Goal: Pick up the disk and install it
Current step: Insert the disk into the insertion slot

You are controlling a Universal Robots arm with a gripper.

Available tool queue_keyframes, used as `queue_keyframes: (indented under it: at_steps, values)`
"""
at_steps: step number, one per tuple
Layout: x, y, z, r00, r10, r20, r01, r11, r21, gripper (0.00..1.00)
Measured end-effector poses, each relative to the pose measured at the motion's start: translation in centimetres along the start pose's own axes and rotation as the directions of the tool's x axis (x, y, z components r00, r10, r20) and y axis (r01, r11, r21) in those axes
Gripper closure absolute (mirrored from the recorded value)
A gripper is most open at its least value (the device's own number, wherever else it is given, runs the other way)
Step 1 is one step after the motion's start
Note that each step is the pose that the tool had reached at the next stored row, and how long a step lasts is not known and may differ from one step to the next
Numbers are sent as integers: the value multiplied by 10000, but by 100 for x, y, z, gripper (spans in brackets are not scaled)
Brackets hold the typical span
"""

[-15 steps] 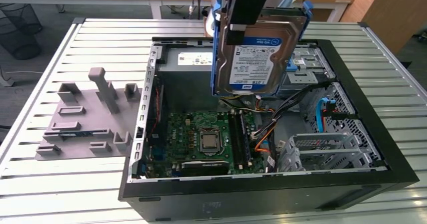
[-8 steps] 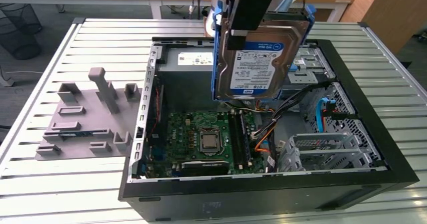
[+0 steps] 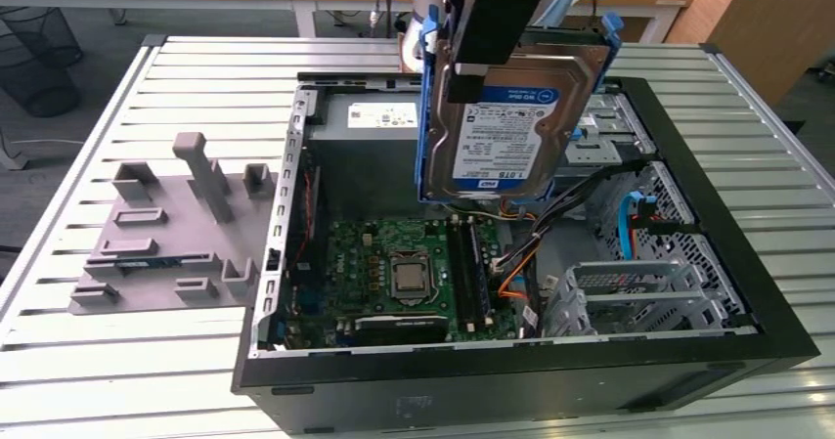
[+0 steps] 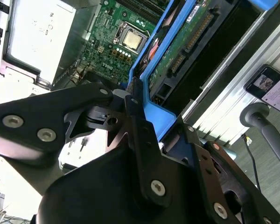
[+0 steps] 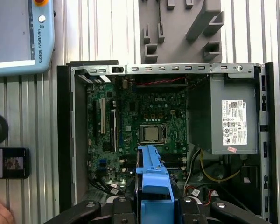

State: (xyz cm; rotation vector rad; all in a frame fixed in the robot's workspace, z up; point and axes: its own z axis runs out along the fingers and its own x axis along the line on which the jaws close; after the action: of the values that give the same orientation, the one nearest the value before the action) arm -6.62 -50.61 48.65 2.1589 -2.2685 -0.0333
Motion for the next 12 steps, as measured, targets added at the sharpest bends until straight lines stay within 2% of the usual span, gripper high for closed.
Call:
queue_keyframes:
  at_steps: [7,12]
  values:
    - [1,-90,2,10000,-1,0,1,10000,0,64]
    - [35,-105,7,10000,0,-5,0,10000,0,64]
